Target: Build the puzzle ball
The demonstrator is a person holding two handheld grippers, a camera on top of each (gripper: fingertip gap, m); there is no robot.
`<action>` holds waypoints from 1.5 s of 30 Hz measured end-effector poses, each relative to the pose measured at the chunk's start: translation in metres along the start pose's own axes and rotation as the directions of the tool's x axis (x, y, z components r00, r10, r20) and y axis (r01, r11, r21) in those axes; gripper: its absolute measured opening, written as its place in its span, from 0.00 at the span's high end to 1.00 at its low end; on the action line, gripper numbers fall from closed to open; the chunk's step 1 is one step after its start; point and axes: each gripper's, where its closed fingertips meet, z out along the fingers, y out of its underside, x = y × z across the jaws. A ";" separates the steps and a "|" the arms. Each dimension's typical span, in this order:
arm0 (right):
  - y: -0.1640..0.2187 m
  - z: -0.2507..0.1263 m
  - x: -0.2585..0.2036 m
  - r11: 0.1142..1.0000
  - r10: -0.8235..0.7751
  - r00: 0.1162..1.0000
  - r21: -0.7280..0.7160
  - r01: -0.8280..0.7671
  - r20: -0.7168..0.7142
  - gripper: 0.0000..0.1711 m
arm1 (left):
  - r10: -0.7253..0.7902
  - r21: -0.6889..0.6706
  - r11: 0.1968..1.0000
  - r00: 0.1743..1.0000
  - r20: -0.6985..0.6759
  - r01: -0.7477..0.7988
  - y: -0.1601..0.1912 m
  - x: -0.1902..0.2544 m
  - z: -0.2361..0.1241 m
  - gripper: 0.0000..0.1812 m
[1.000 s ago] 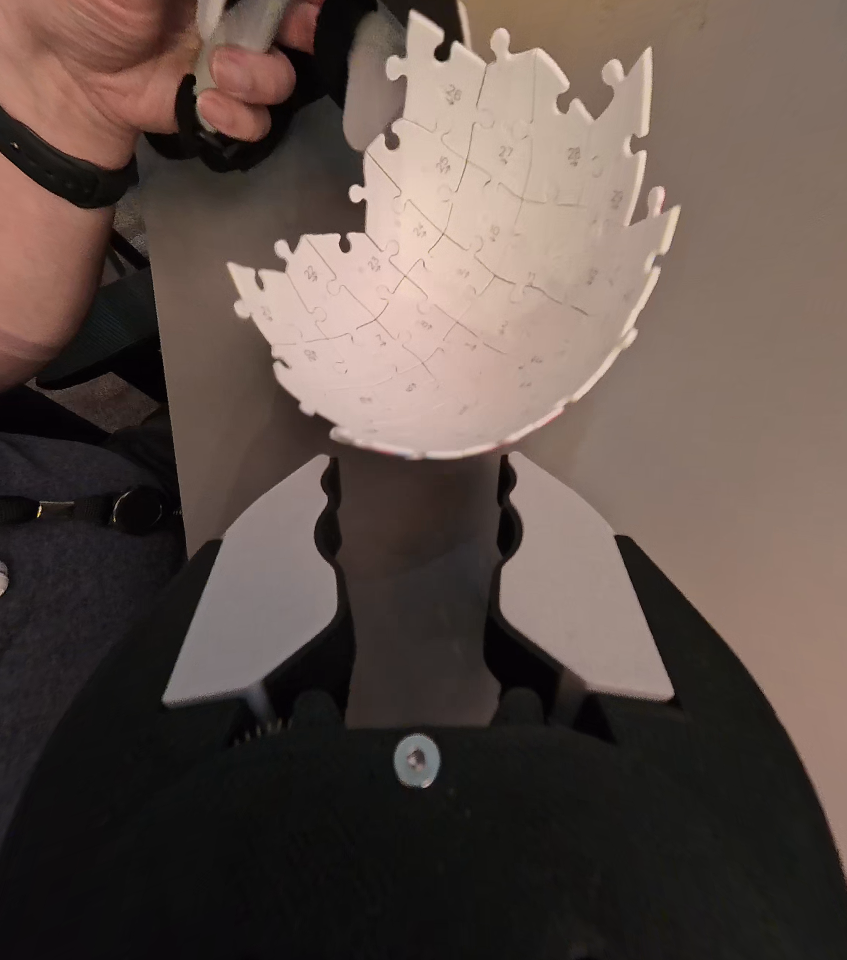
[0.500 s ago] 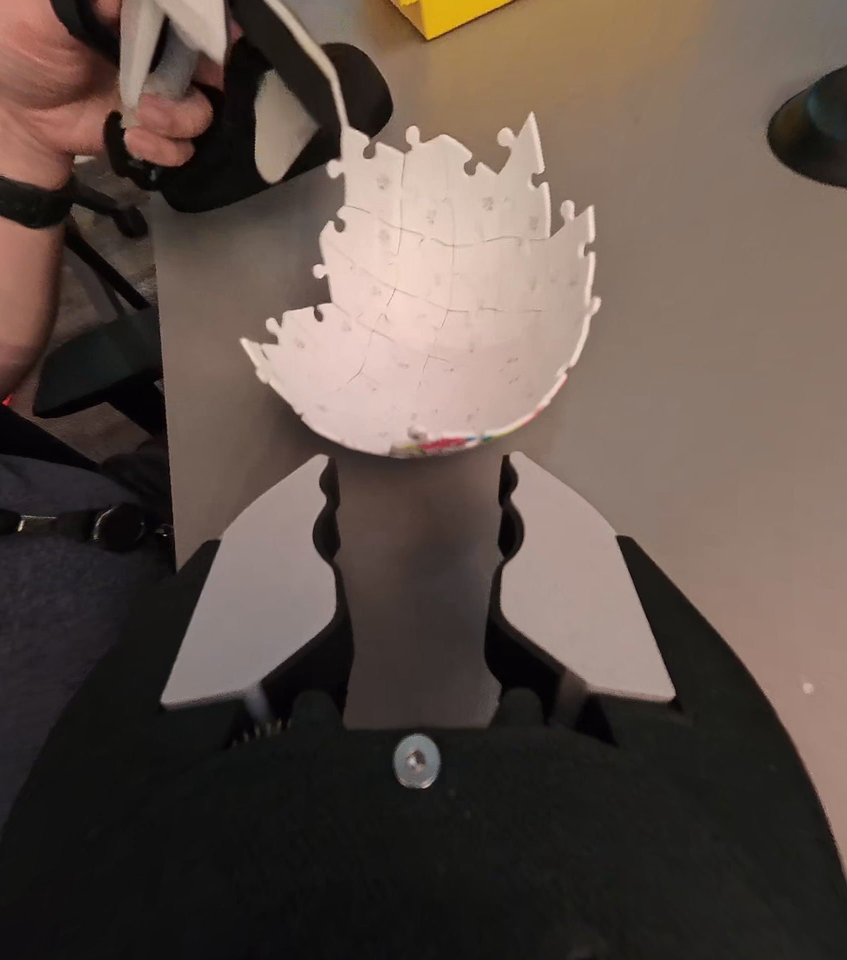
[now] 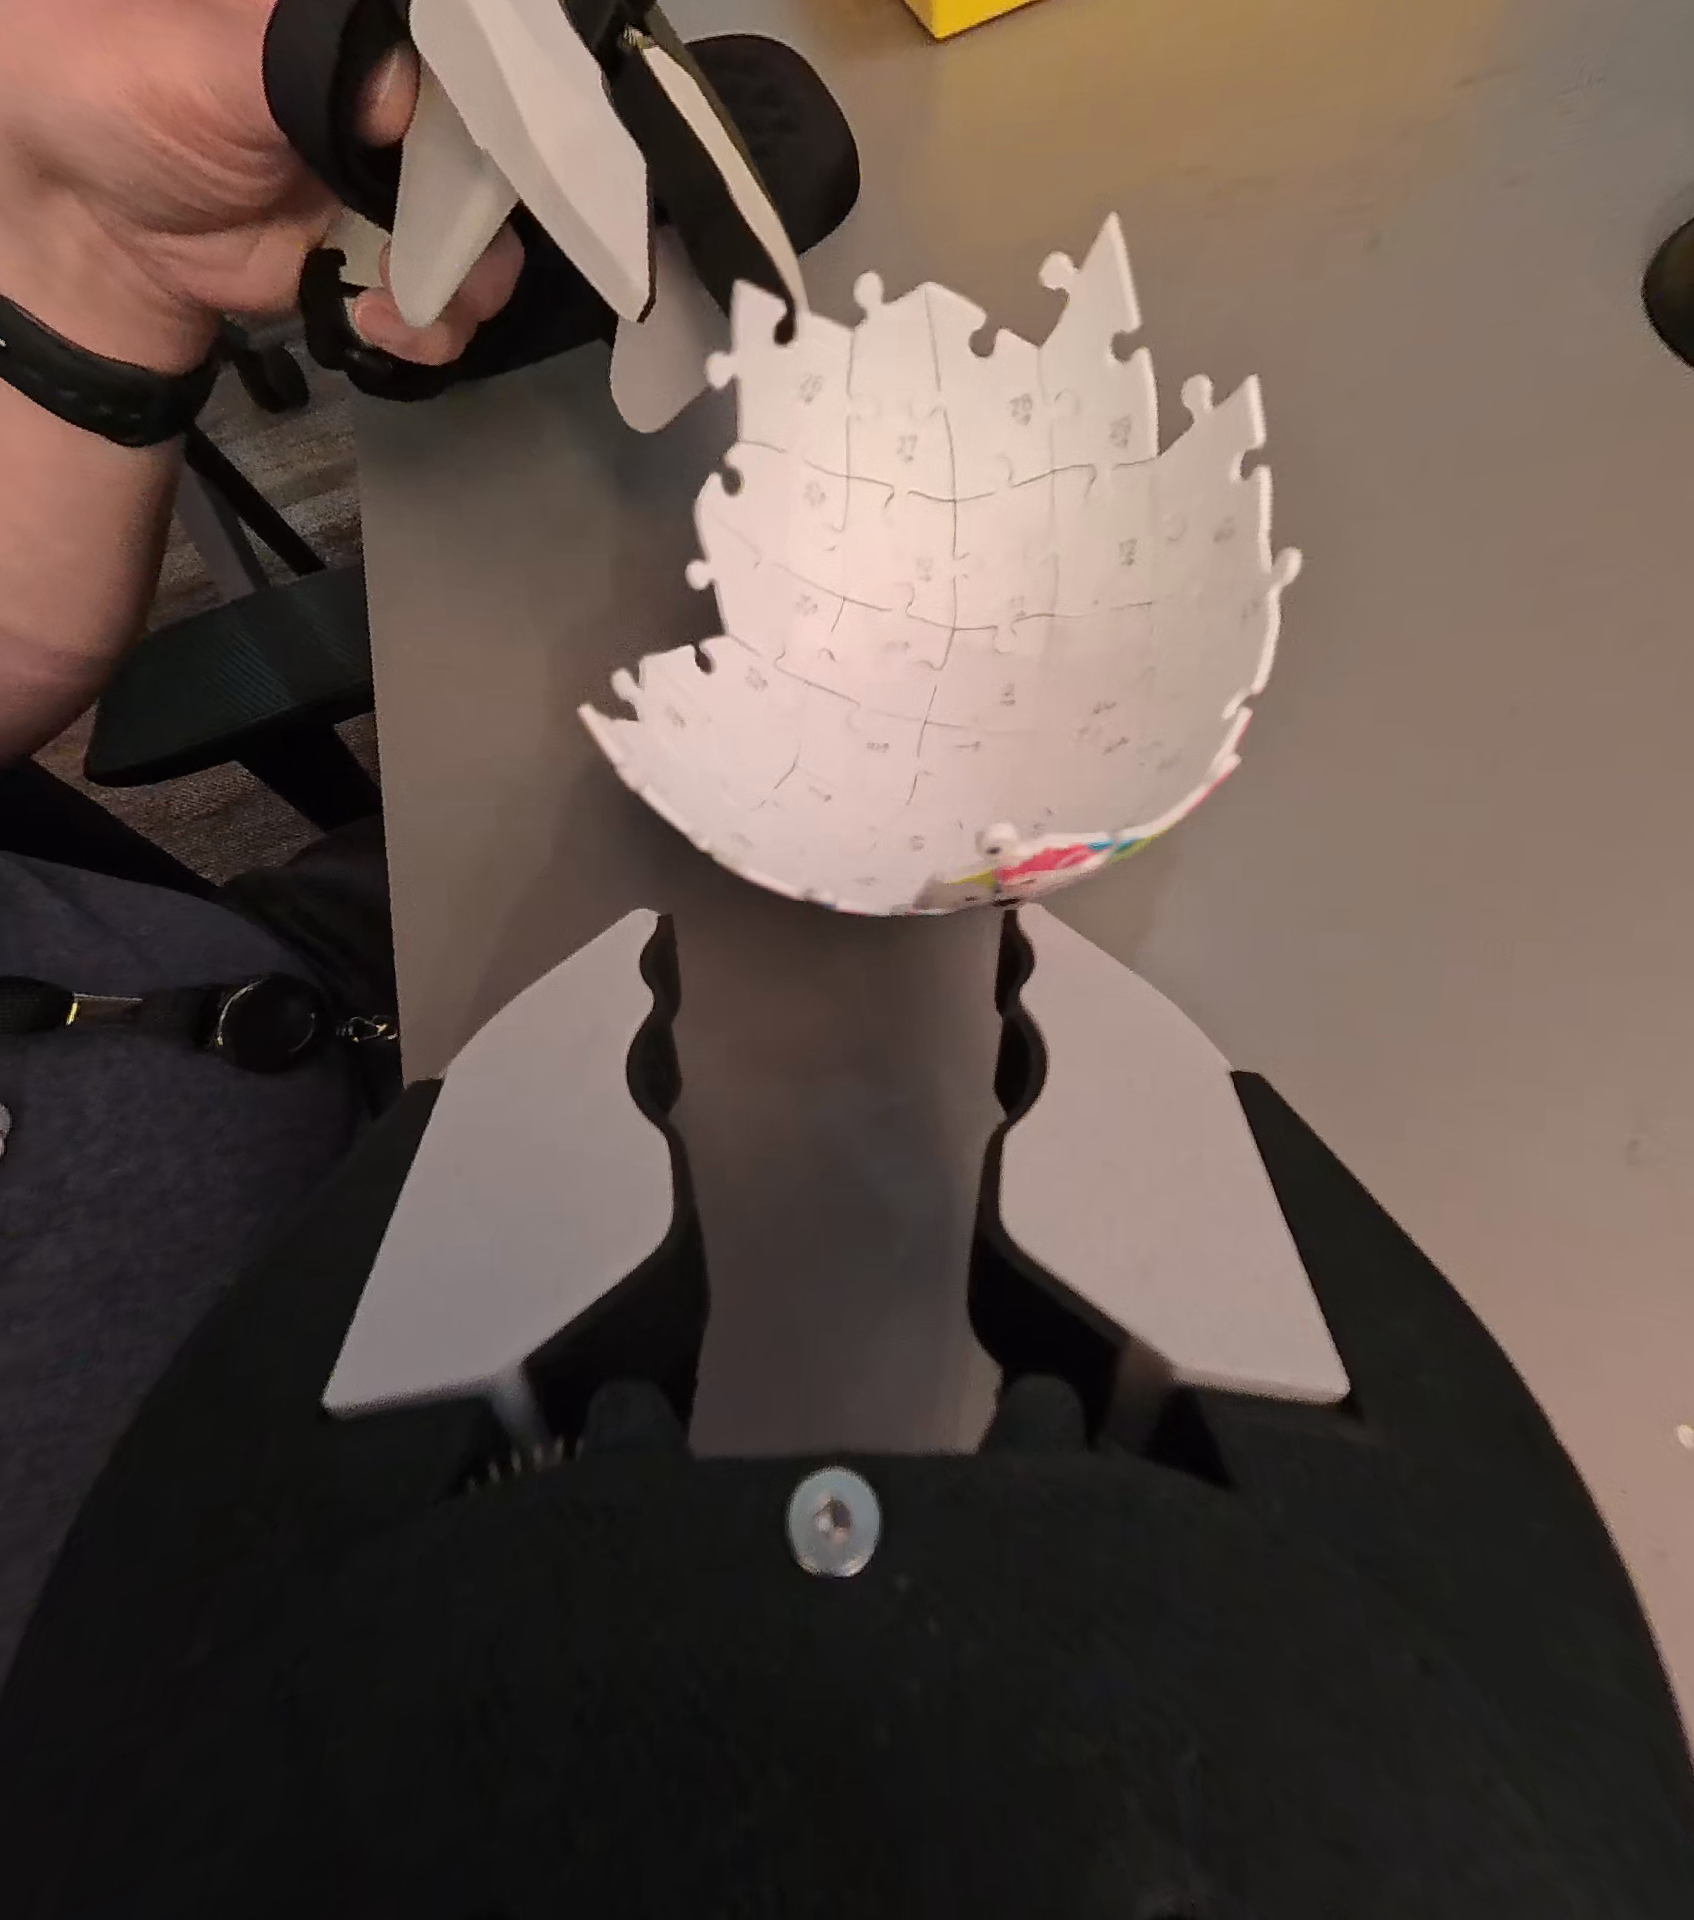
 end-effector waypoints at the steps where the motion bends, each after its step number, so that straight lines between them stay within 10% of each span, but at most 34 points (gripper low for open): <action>1: 0.000 0.000 -0.001 1.000 0.003 1.000 0.001 -0.003 0.002 0.65 | 0.000 0.002 1.000 1.000 -0.002 0.000 0.000 0.000 0.001 0.74; 32: 0.000 -0.002 0.023 1.000 0.010 0.996 -0.009 -0.011 -0.084 0.65 | -0.005 0.048 0.999 0.999 0.035 0.003 -0.014 -0.015 -0.013 0.75; 40: 0.008 -0.015 0.042 0.998 -0.008 0.987 -0.070 -0.003 -0.158 0.65 | 0.102 0.206 0.970 0.984 0.145 -0.131 -0.027 0.000 -0.088 0.75; 45: -0.015 -0.066 0.063 0.980 -0.041 0.941 0.170 0.103 -0.337 0.74 | 0.343 0.339 0.785 0.819 0.459 -0.519 -0.053 0.024 -0.178 0.74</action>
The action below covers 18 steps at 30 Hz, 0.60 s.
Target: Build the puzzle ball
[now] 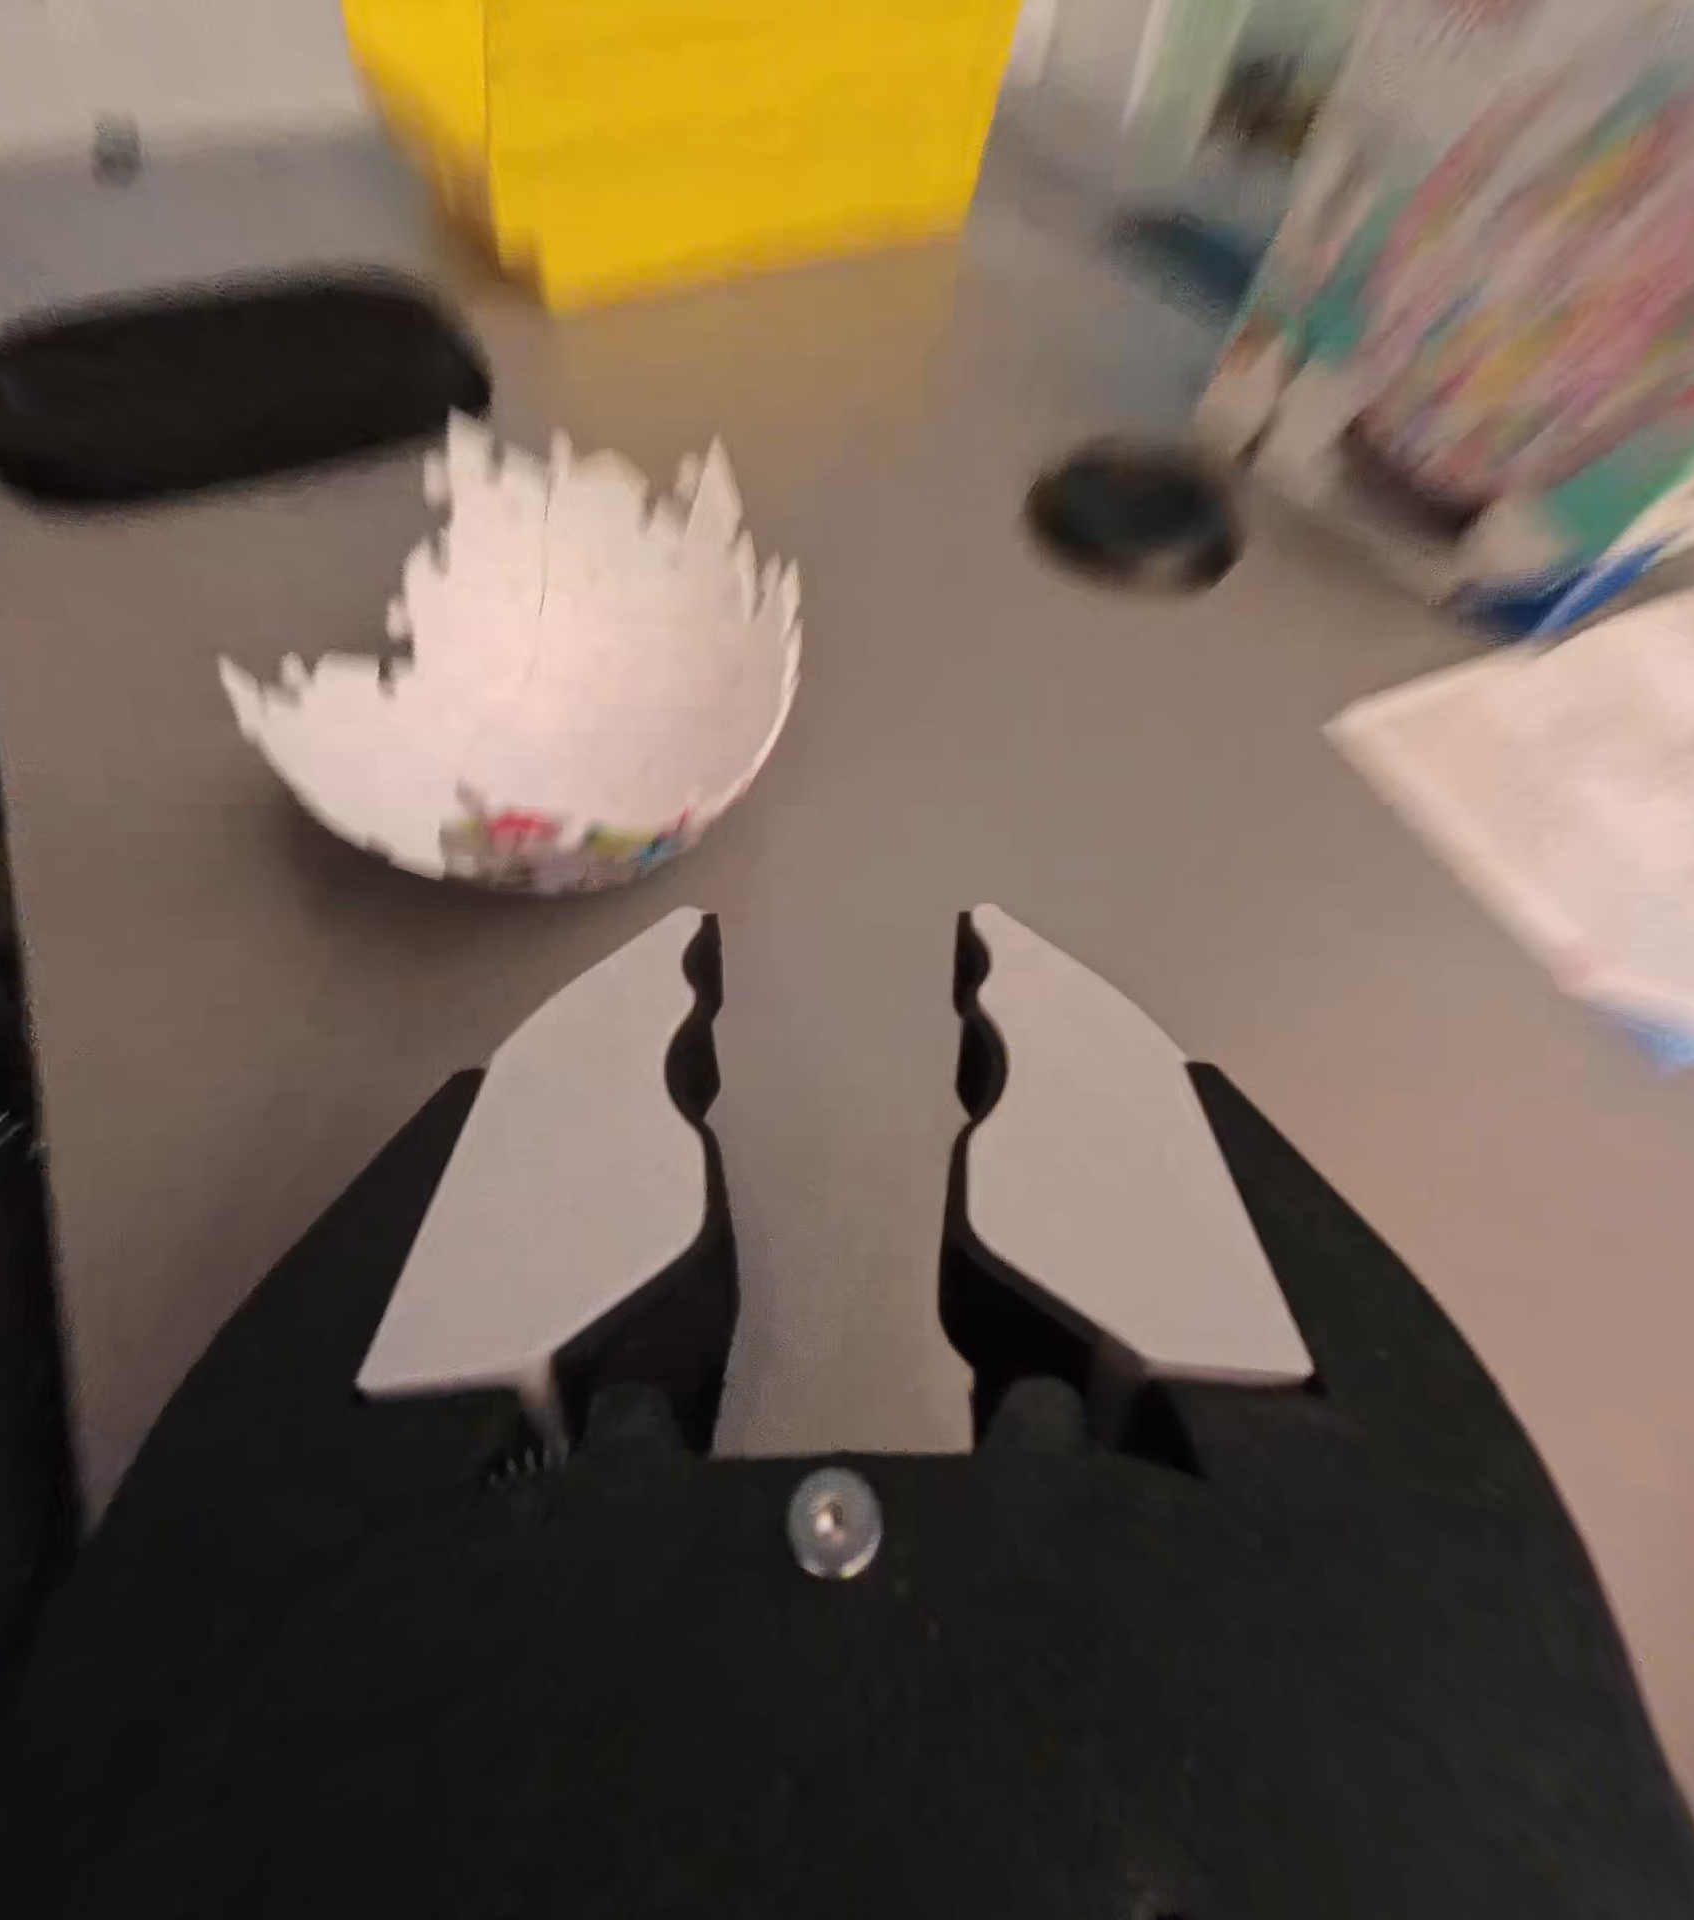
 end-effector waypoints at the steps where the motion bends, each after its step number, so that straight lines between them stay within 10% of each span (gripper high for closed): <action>1: -0.019 -0.013 0.007 0.990 -0.042 0.997 0.135 0.051 -0.063 0.75 | 0.058 0.042 0.997 0.997 0.045 -0.060 -0.009 -0.005 -0.012 0.74; 7: -0.083 -0.056 0.040 0.850 0.001 0.956 0.504 0.154 -0.293 0.58 | 0.245 0.412 0.874 0.966 0.084 -0.258 -0.039 -0.003 -0.049 0.70; 10: -0.088 -0.037 0.041 0.890 0.110 0.985 0.455 -0.038 -0.133 0.60 | 0.215 0.302 0.935 0.974 -0.066 -0.186 -0.018 0.008 -0.025 0.73; 18: -0.006 0.014 -0.010 0.996 -0.081 0.984 0.045 0.075 0.156 0.58 | 0.089 -0.126 0.983 0.951 -0.296 -0.131 0.077 0.058 0.054 0.64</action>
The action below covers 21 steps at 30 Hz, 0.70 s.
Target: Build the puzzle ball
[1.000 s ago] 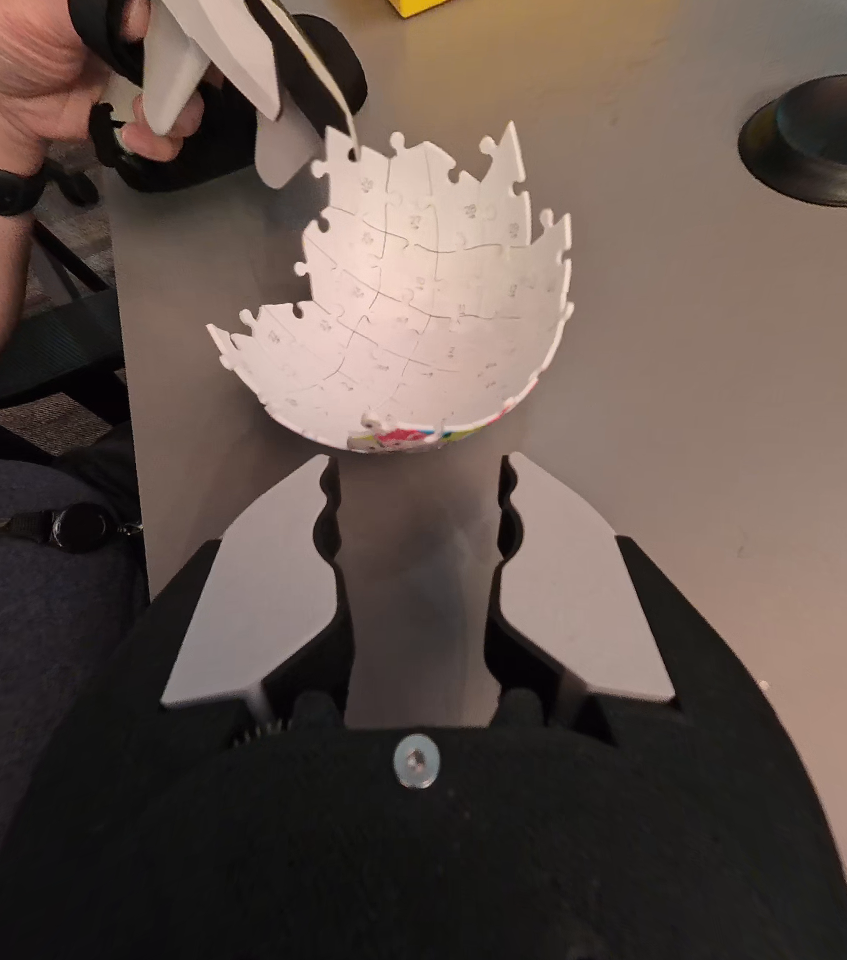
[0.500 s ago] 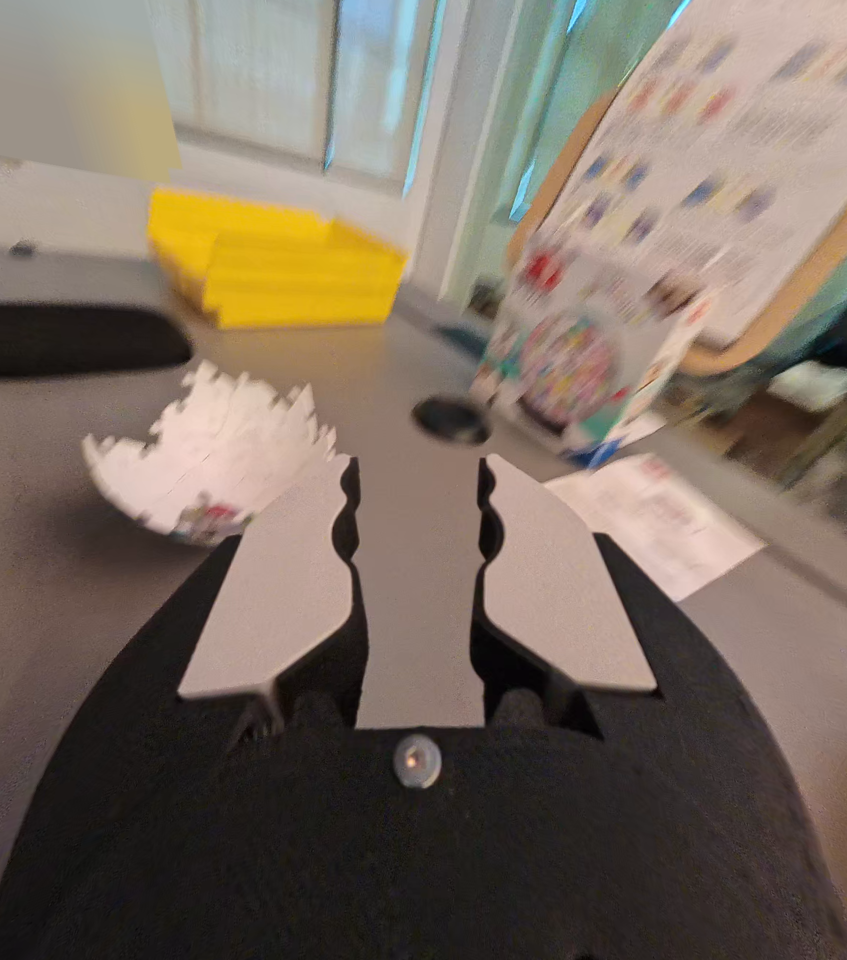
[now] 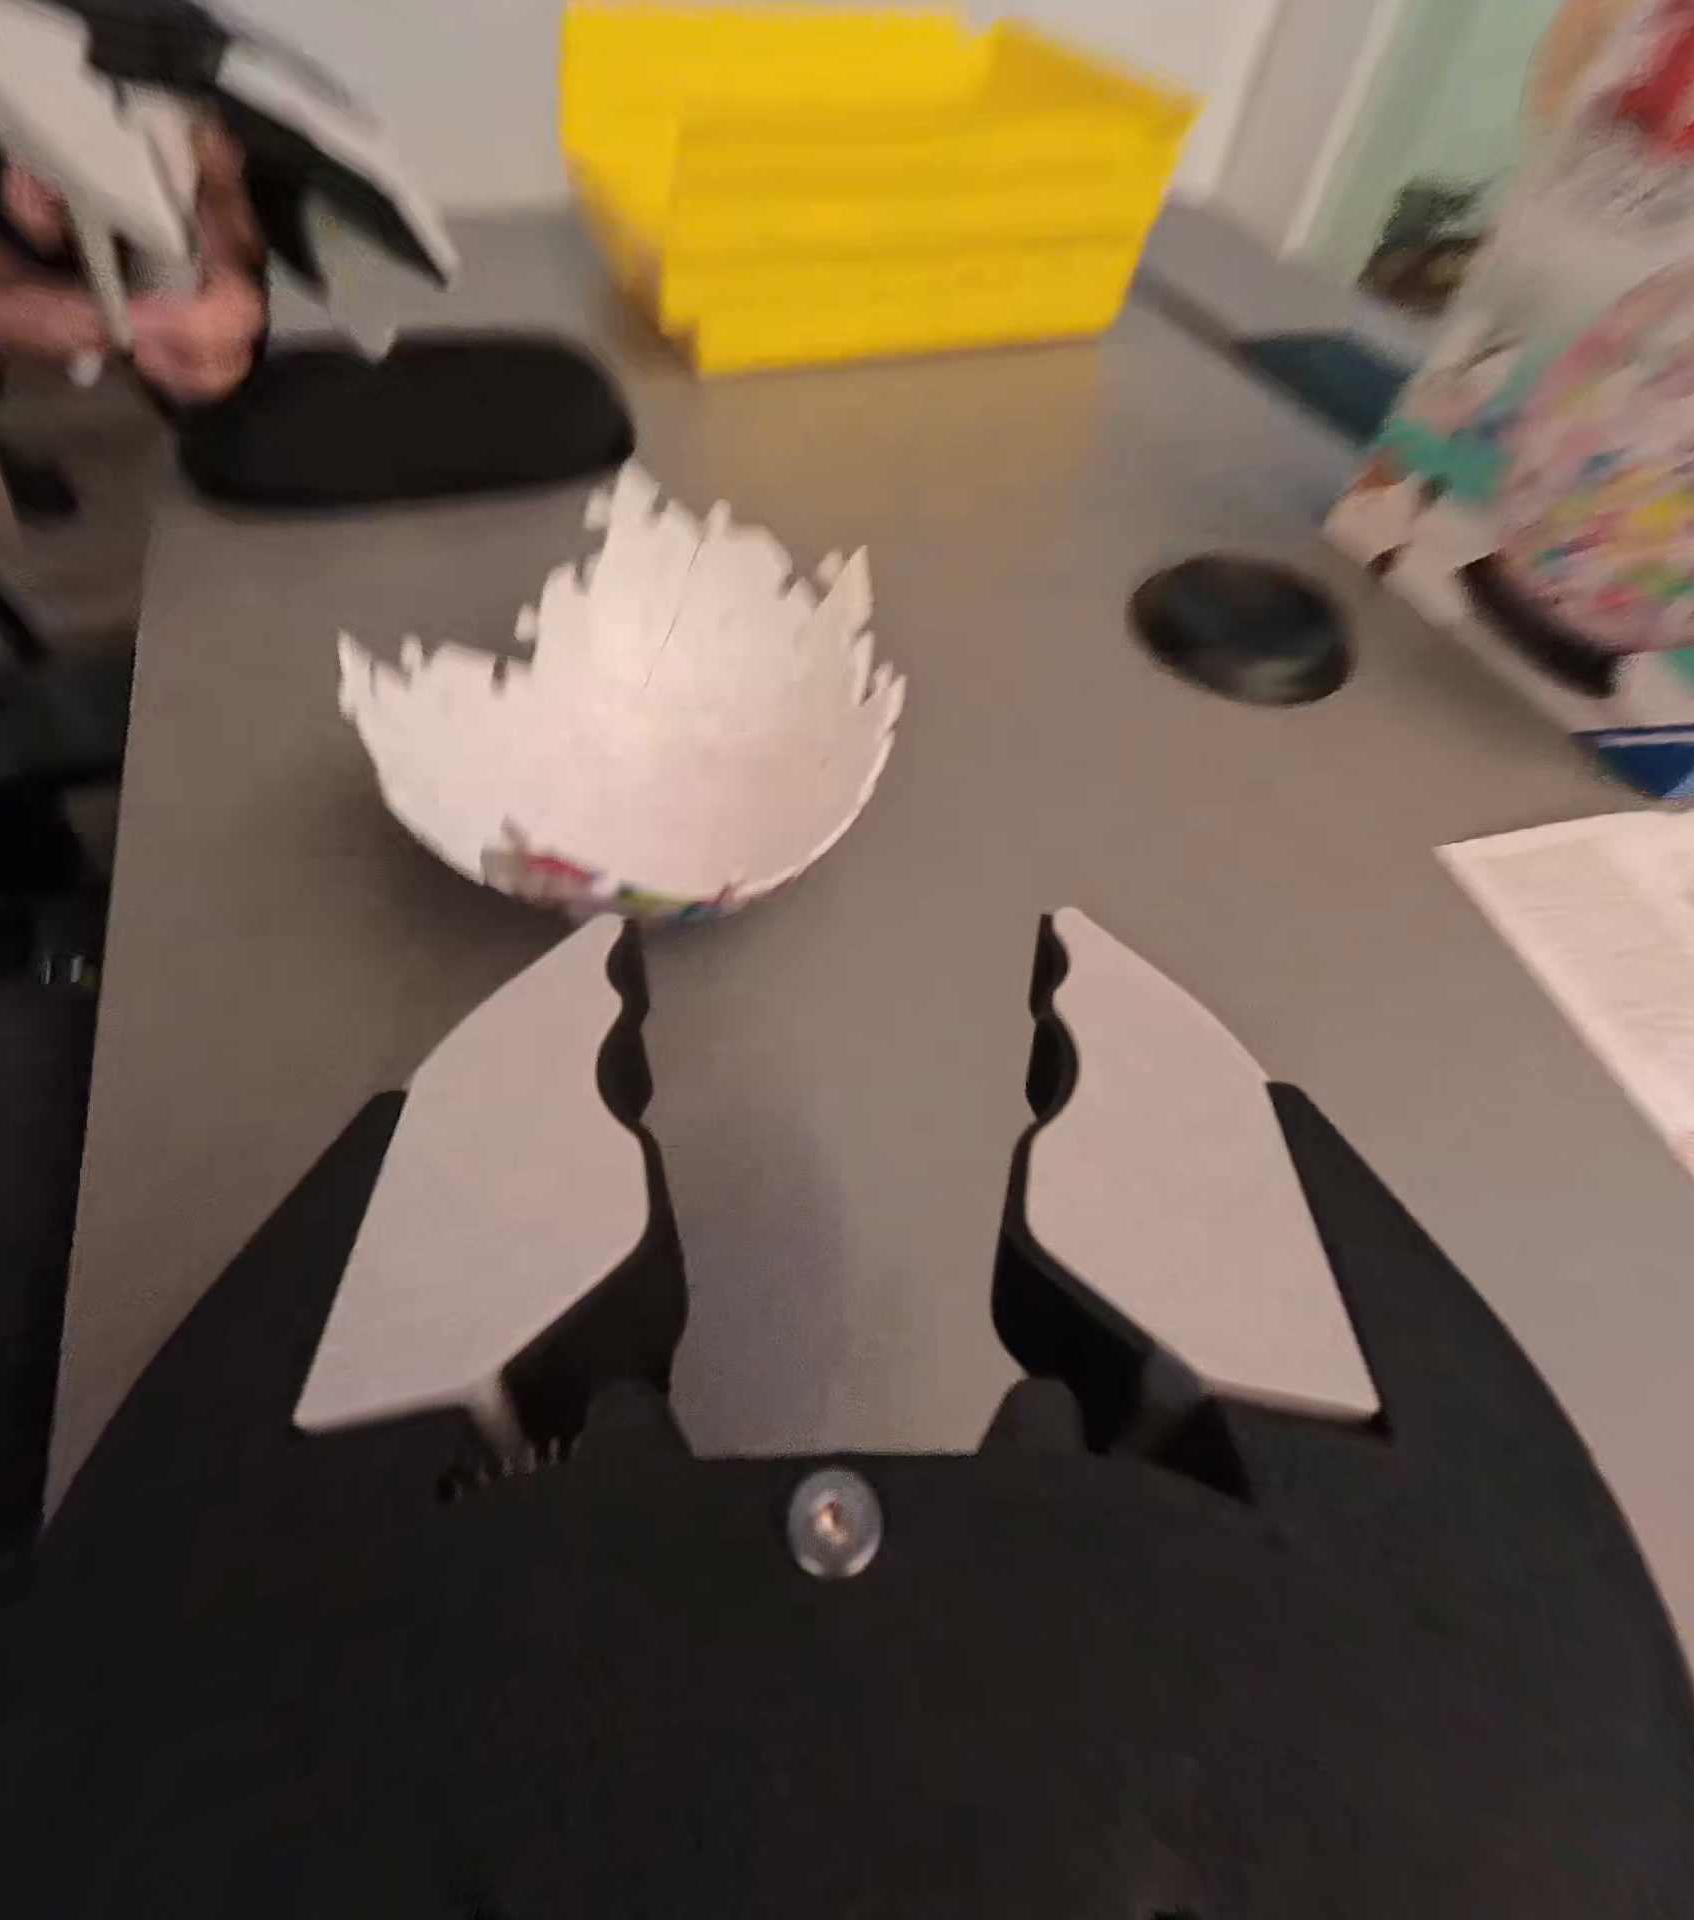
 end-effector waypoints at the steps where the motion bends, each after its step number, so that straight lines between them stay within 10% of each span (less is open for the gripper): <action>1: 0.013 0.008 -0.005 0.997 -0.028 0.998 -0.066 0.031 0.055 0.55 | 0.010 -0.057 0.998 1.000 -0.009 -0.011 0.010 0.003 0.012 0.65; 5: 0.043 0.030 -0.014 0.953 -0.086 0.963 -0.261 0.154 0.256 0.54 | 0.066 -0.235 0.970 0.998 -0.018 -0.069 0.035 0.005 0.049 0.66; 21: 0.037 0.074 -0.024 0.942 -0.154 0.857 -0.187 0.277 0.491 0.55 | 0.270 -0.515 0.815 0.961 -0.068 -0.265 0.065 -0.020 0.084 0.61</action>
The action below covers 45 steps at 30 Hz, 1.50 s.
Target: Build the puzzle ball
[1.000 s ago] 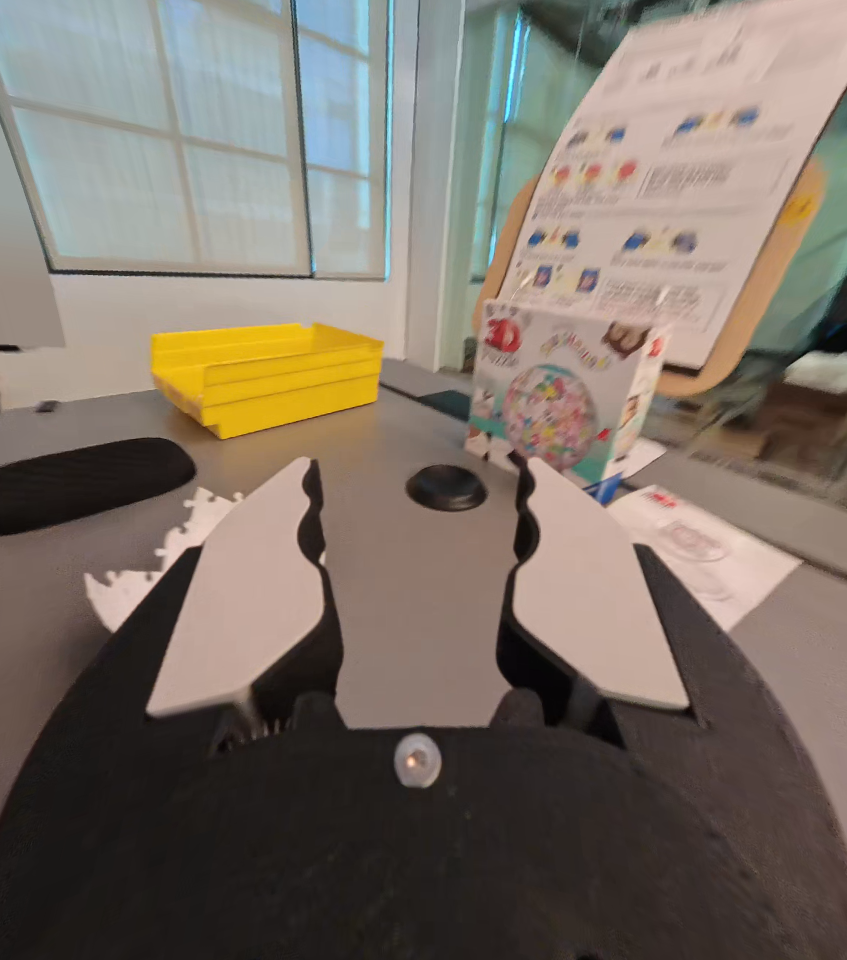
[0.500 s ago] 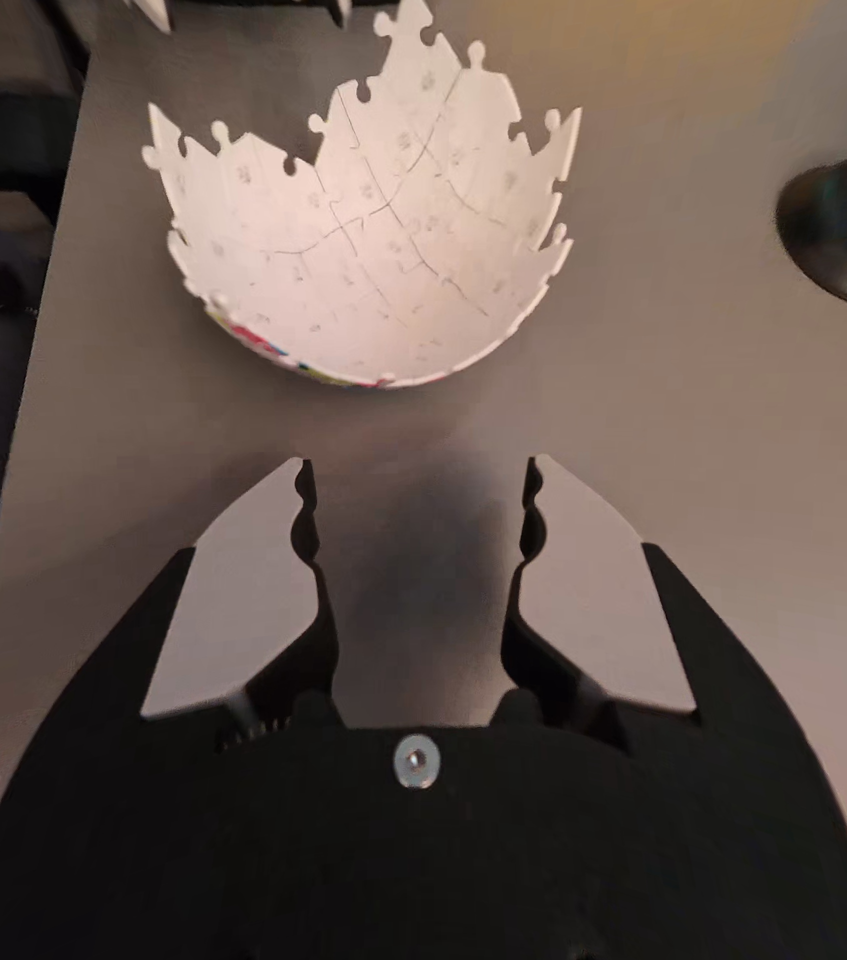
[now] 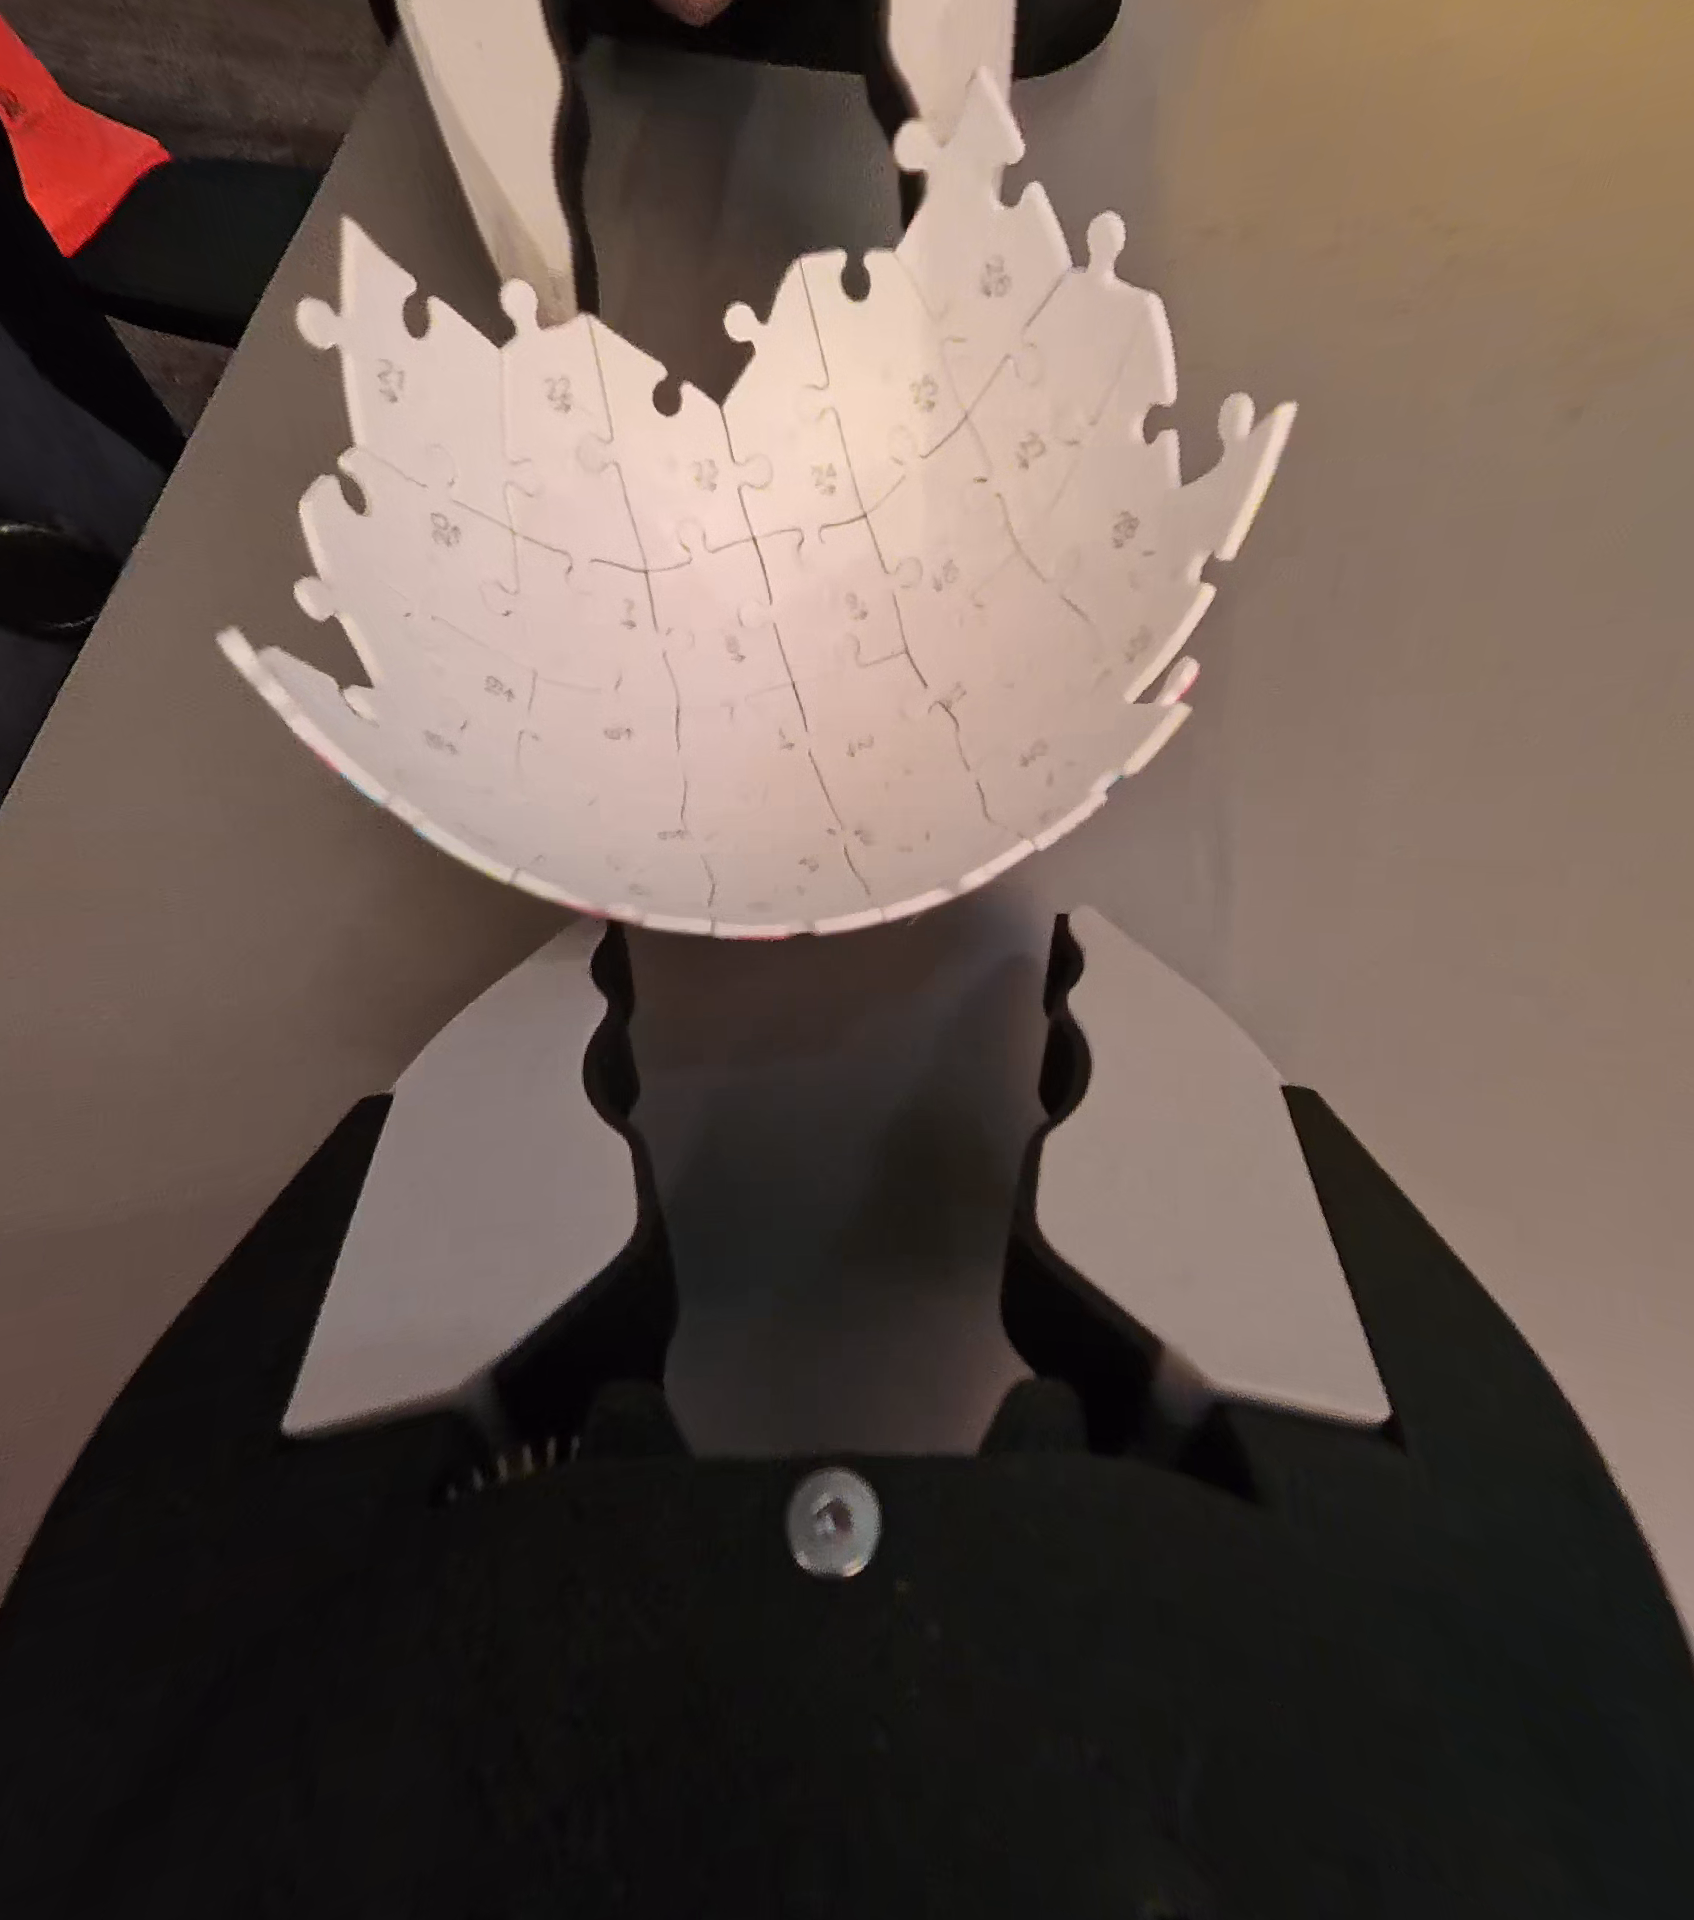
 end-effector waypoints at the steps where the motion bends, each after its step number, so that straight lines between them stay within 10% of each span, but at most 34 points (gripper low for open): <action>1: 0.000 0.000 0.000 1.000 0.001 1.000 0.006 -0.001 0.002 0.55 | -0.004 -0.003 1.000 1.000 0.007 0.004 0.000 -0.002 0.000 0.60; 45: -0.006 -0.002 0.004 0.999 0.025 1.000 0.026 -0.025 0.010 0.60 | -0.007 0.008 1.000 0.997 -0.081 0.008 -0.012 0.000 0.028 0.60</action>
